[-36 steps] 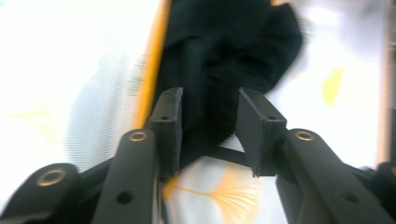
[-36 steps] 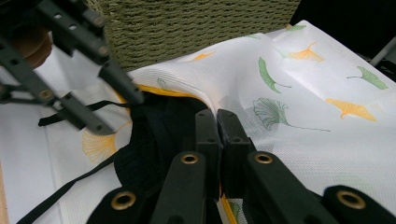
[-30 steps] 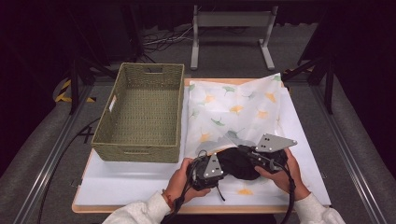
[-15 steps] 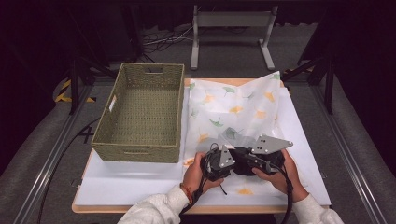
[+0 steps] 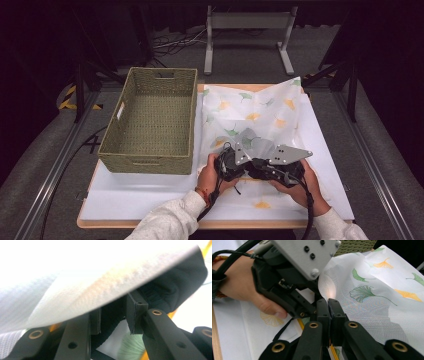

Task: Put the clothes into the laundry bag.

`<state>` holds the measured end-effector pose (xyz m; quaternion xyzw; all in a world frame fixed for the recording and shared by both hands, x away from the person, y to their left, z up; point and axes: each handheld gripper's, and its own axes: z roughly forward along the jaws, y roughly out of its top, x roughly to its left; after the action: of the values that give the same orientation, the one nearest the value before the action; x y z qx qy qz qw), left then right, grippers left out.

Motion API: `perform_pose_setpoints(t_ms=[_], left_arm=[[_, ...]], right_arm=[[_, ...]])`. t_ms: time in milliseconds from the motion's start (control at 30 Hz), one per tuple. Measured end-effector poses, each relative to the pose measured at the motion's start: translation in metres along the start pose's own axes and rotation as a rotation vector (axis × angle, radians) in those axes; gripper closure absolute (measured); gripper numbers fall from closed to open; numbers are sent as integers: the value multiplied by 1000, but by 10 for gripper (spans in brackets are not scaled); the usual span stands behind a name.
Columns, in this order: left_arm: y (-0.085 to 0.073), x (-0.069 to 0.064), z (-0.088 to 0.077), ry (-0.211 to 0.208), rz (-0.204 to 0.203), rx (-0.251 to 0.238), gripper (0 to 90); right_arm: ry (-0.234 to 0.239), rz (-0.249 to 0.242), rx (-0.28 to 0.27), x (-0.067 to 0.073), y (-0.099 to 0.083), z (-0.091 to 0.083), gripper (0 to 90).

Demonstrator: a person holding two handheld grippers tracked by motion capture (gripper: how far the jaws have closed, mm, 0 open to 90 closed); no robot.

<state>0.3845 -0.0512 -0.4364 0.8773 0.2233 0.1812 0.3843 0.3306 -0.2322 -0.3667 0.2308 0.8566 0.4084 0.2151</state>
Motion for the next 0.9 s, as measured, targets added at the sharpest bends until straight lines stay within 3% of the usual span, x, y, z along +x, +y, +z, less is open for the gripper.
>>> perform_pose_setpoints(t_ms=[133,300,367,533,600,700,900], left_arm=[[1,2,1,6,-3,1,702],[-1,4,-3,-37,-30,-11,735],[-1,4,-5,-44,-22,-10,743],[-6,4,-20,-102,9,-25,898],[-8,3,-24,-114,5,-35,899],[-9,-2,-33,-126,8,-60,898],[-4,-26,-39,-198,54,-111,867]], right_arm=[[3,0,3,0,0,1,889],[-2,6,2,-2,-1,0,889],[-3,10,0,-2,-1,0,889],[-6,16,-4,-3,-2,-1,890],[-6,19,-4,-3,-2,0,890],[-10,16,-5,-3,-1,0,890],[-10,21,-6,-3,-1,0,889]])
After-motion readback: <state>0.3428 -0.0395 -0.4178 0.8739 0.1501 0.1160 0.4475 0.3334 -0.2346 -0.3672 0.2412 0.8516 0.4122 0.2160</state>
